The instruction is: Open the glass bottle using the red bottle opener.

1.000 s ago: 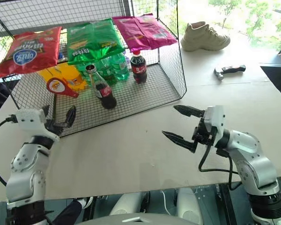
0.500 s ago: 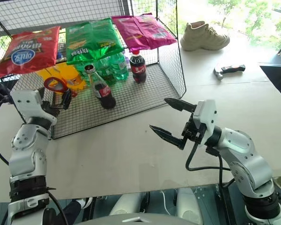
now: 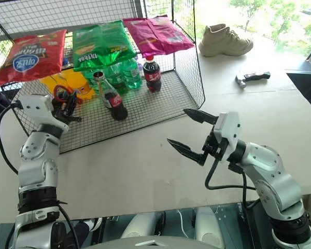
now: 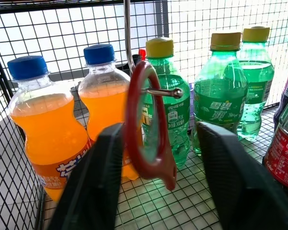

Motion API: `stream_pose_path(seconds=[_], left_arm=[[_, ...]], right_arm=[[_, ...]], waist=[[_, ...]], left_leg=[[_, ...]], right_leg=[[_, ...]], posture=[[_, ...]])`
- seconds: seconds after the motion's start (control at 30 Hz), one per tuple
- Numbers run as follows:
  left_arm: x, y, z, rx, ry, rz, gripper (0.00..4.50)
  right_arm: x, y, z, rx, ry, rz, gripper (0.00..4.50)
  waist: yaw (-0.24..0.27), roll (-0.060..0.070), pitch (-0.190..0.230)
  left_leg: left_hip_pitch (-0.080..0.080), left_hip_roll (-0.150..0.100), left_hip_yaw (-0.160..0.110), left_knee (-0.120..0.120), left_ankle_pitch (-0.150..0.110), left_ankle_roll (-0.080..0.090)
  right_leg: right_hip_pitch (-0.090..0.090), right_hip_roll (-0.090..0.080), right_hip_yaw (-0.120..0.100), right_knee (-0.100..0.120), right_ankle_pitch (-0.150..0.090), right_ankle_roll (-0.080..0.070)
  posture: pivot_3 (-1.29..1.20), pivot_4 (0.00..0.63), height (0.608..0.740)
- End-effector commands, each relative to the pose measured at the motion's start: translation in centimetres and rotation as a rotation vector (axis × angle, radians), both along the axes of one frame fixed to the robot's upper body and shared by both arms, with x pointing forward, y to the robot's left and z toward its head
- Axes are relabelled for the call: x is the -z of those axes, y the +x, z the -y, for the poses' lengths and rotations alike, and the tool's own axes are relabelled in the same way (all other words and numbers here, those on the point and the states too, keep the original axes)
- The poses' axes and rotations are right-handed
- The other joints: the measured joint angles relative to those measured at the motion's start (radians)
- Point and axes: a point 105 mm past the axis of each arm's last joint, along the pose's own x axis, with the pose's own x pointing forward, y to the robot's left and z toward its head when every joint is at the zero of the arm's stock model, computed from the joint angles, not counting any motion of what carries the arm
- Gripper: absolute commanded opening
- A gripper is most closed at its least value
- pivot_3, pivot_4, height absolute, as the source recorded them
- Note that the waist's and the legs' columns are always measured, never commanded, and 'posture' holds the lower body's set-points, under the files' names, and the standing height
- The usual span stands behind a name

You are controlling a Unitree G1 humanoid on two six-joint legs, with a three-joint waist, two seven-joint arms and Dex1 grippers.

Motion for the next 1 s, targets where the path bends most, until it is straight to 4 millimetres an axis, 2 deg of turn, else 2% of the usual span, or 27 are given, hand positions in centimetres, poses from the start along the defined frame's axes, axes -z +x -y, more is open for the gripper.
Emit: stream_pose_path(seconds=[0.03, 0.07, 0.27, 0.43, 0.57, 0.73, 0.87, 1.0], left_arm=[[-1.0, -0.8, -0.1, 0.001, -0.005, 0.055, 0.23], [-1.0, -1.0, -0.1, -0.004, -0.015, 0.058, 0.04], [-1.4, -2.4, 0.1, -0.029, -0.079, 0.083, 0.04], [-3.4, -3.6, 0.9, 0.014, -0.309, 0.164, 0.04], [-4.3, -3.7, 1.0, 0.036, -0.406, 0.180, 0.04], [-3.7, -3.8, 1.9, 0.126, -0.490, 0.129, 0.04], [-2.9, -4.2, 3.9, 0.258, -0.534, 0.073, 0.04], [-3.1, -4.0, 4.1, 0.289, -0.592, 0.083, 0.04]], right_arm=[[-0.7, -0.5, 0.0, -0.014, -0.002, 0.045, 4.50], [-0.7, -0.5, 0.0, -0.015, -0.004, 0.044, 4.50], [-0.6, -0.5, 0.1, -0.013, -0.010, 0.041, 4.50], [-0.5, -0.3, -0.1, -0.014, -0.008, 0.037, 4.50], [-0.5, -0.2, -0.1, -0.018, -0.007, 0.038, 4.50], [-0.6, 0.0, -0.1, -0.020, -0.006, 0.038, 4.50], [-0.7, 0.1, 0.0, -0.010, 0.004, 0.030, 4.50], [-0.6, 0.2, -0.1, -0.008, 0.002, 0.029, 4.50]], waist=[[-0.001, 0.000, 0.000], [0.000, 0.000, 0.000], [0.000, -0.001, 0.000], [0.000, -0.003, 0.000], [0.000, -0.003, 0.000], [0.000, -0.003, 0.000], [-0.002, -0.003, 0.000], [0.001, -0.003, 0.000]], left_leg=[[0.000, 0.000, 0.000, 0.000, 0.000, 0.000], [0.000, 0.000, 0.000, 0.000, 0.000, 0.000], [0.000, 0.000, 0.000, 0.000, 0.000, 0.000], [0.000, 0.000, 0.000, 0.001, 0.000, 0.000], [0.000, 0.000, 0.000, 0.001, 0.000, 0.000], [0.001, 0.000, 0.000, 0.001, 0.001, -0.001], [0.001, 0.000, 0.000, 0.001, 0.001, -0.001], [0.001, 0.000, 0.000, 0.001, 0.001, -0.002]], right_leg=[[0.000, 0.000, 0.000, 0.000, 0.000, 0.000], [0.000, 0.000, 0.000, 0.000, 0.000, 0.000], [0.000, 0.000, 0.001, 0.000, 0.000, 0.000], [0.000, 0.000, 0.001, 0.000, 0.000, 0.000], [0.000, 0.000, 0.000, 0.001, 0.000, 0.000], [0.001, 0.001, 0.001, 0.002, 0.000, 0.000], [0.001, 0.001, 0.001, 0.002, 0.000, 0.000], [0.001, 0.001, 0.001, 0.002, 0.000, 0.000]], posture=[[0.00, 0.150, 0.740], [0.00, 0.150, 0.740], [0.00, 0.150, 0.740], [0.00, 0.150, 0.740], [0.00, 0.150, 0.740], [0.00, 0.150, 0.740], [0.00, 0.150, 0.740], [0.00, 0.150, 0.740]])
